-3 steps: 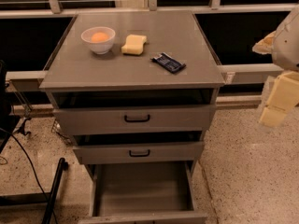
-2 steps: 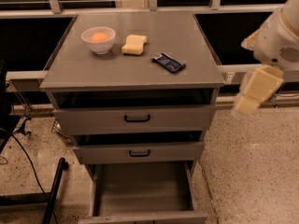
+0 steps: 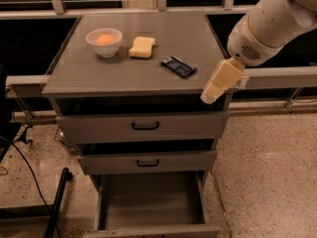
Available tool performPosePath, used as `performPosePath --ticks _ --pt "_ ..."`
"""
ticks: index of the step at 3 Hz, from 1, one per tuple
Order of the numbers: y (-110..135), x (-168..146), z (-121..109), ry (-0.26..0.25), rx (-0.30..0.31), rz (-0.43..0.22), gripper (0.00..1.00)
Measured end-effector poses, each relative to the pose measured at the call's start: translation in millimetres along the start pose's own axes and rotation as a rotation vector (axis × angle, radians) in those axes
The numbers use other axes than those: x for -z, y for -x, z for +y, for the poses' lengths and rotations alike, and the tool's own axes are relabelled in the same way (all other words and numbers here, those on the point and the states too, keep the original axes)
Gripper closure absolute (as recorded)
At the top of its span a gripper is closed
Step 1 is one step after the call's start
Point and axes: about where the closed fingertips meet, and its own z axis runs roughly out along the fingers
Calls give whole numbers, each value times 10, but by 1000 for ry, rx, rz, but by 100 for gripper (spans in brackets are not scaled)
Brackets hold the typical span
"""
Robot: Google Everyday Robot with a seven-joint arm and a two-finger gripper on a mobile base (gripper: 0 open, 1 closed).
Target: Place rxbar blueberry into bottom drawer
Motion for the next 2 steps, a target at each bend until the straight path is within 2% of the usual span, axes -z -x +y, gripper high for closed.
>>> performPosePath --ticks 1,2 --pt "0 0 0 0 0 0 0" --pt "44 -94 -122 -52 -37 -13 0"
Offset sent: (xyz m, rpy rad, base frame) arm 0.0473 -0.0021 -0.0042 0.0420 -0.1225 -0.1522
